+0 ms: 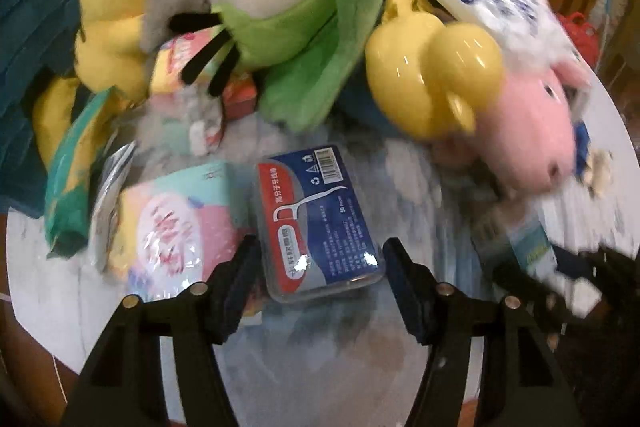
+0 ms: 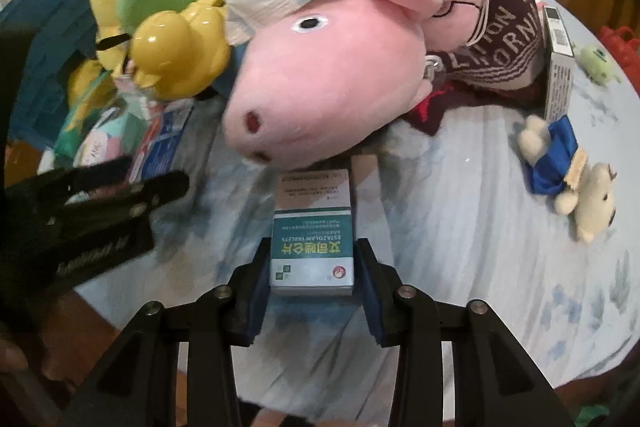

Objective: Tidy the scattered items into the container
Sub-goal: 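Lift both held boxes and carry them over the blue crate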

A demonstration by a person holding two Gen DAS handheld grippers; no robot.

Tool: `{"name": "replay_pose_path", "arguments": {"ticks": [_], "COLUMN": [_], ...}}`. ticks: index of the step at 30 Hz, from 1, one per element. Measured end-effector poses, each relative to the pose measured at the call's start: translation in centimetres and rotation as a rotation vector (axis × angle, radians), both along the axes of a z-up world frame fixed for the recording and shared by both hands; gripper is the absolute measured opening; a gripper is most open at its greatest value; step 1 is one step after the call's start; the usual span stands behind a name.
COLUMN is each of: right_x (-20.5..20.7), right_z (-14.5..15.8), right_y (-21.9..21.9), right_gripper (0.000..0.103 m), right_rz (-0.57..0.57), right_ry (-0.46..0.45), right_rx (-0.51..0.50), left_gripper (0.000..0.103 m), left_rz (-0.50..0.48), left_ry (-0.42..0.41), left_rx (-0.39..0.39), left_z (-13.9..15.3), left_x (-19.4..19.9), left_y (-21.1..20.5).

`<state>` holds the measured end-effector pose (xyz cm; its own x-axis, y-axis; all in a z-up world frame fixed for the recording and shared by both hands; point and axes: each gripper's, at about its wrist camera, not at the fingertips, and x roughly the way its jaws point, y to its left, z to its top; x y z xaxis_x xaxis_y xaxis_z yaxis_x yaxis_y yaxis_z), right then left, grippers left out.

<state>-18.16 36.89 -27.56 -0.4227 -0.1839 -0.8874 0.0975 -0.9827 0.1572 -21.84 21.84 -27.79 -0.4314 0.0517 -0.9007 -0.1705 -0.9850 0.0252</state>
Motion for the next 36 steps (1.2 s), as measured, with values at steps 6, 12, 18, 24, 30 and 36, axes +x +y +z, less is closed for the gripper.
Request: {"name": "replay_pose_path", "arguments": {"ticks": [6, 12, 18, 24, 30, 36], "right_x": [0.2, -0.4, 1.4, 1.5, 1.0, 0.4], "right_z": [-1.1, -2.4, -0.9, 3.9, 8.1, 12.5], "right_y": [-0.1, 1.1, 2.8, 0.8, -1.5, -5.0], "right_gripper": [0.044, 0.047, 0.039, 0.036, 0.036, 0.036], "right_rz": [0.007, 0.004, 0.001, 0.045, 0.092, 0.178], "right_ry": [-0.004, 0.020, 0.008, 0.086, 0.164, 0.274], "right_rx": [-0.014, 0.002, 0.037, 0.004, -0.008, -0.007], "left_gripper": [0.067, 0.061, 0.061, 0.061, 0.061, 0.061], "left_rz": [-0.028, -0.022, -0.035, -0.015, 0.040, 0.089], "left_ry": [-0.008, 0.019, 0.048, 0.164, 0.238, 0.295], "left_rx": [-0.039, -0.077, -0.035, -0.010, -0.018, -0.016], "left_z": [-0.8, -1.0, 2.1, 8.5, 11.0, 13.0], "left_x": [0.8, 0.2, 1.7, 2.4, 3.2, 4.1], "left_y": [0.2, 1.2, 0.0, -2.2, -5.1, -7.5]}}
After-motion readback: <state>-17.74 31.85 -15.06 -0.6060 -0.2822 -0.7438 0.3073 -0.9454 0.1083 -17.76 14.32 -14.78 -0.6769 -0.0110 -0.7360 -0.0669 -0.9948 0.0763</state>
